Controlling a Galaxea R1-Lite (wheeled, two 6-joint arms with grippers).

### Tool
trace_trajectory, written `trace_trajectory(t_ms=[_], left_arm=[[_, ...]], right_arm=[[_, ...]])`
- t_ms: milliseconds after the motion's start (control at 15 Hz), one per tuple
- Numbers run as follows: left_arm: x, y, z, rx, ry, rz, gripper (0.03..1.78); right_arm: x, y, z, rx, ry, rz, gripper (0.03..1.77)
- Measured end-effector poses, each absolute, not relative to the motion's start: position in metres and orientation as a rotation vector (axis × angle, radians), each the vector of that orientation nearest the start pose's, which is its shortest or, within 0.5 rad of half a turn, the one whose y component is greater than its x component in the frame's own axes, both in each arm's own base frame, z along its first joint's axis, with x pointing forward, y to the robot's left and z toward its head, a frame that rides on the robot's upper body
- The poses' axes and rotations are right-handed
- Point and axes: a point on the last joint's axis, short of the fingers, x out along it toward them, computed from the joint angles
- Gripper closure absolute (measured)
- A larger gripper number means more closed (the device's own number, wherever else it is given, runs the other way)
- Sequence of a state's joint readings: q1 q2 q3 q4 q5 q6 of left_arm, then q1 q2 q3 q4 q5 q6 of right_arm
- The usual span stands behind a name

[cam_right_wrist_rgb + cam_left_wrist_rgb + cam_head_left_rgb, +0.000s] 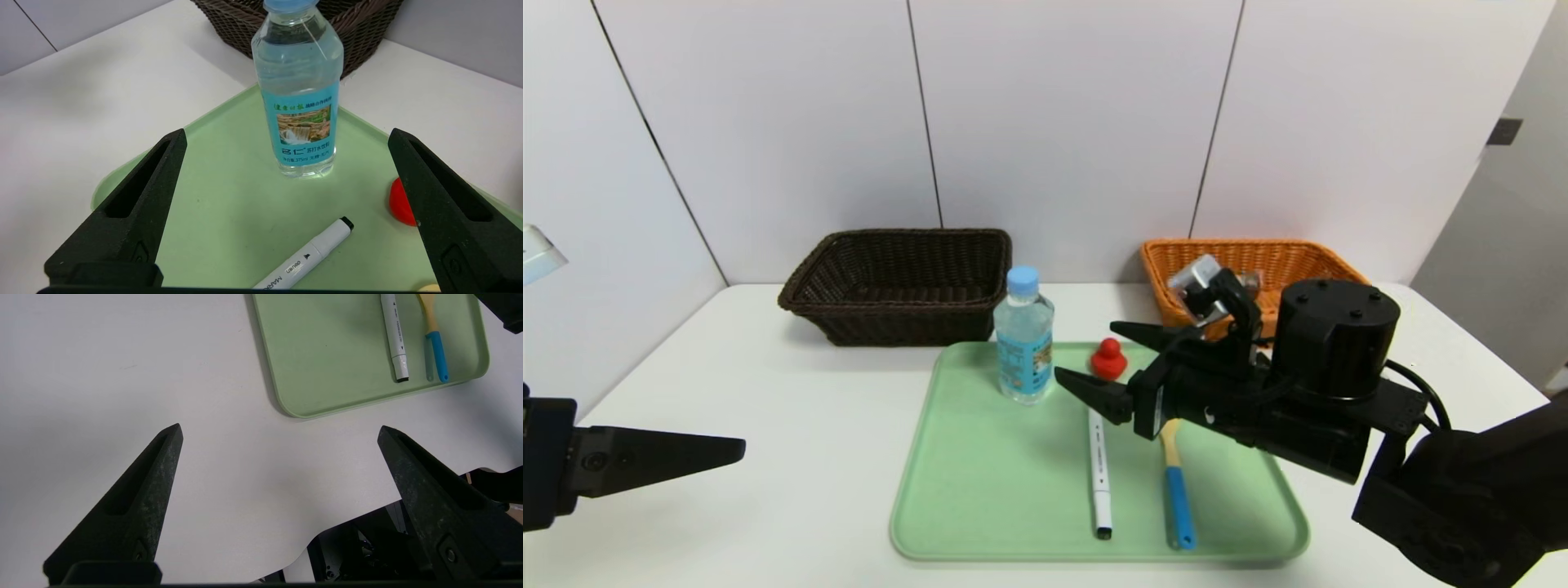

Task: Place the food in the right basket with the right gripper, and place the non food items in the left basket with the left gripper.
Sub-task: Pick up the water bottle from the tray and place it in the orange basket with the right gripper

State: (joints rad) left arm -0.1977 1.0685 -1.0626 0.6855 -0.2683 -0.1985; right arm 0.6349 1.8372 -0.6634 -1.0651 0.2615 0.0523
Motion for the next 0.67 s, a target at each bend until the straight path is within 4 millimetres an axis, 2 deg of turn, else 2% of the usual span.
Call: trace_trajectory(t_ms=[400,667], left_arm=[[0.108,-0.029,0.27,-0.209,0.753,-0.381,0.12],[0.111,-0.029,0.27,-0.208,0.762,-0.382,0.12]], right_arm=[[0.259,0.208,0.135,-0.013,0.144,0.902,0.1],[0.274,0.22,0.131,-0.018,0.132,0.901,0.1]])
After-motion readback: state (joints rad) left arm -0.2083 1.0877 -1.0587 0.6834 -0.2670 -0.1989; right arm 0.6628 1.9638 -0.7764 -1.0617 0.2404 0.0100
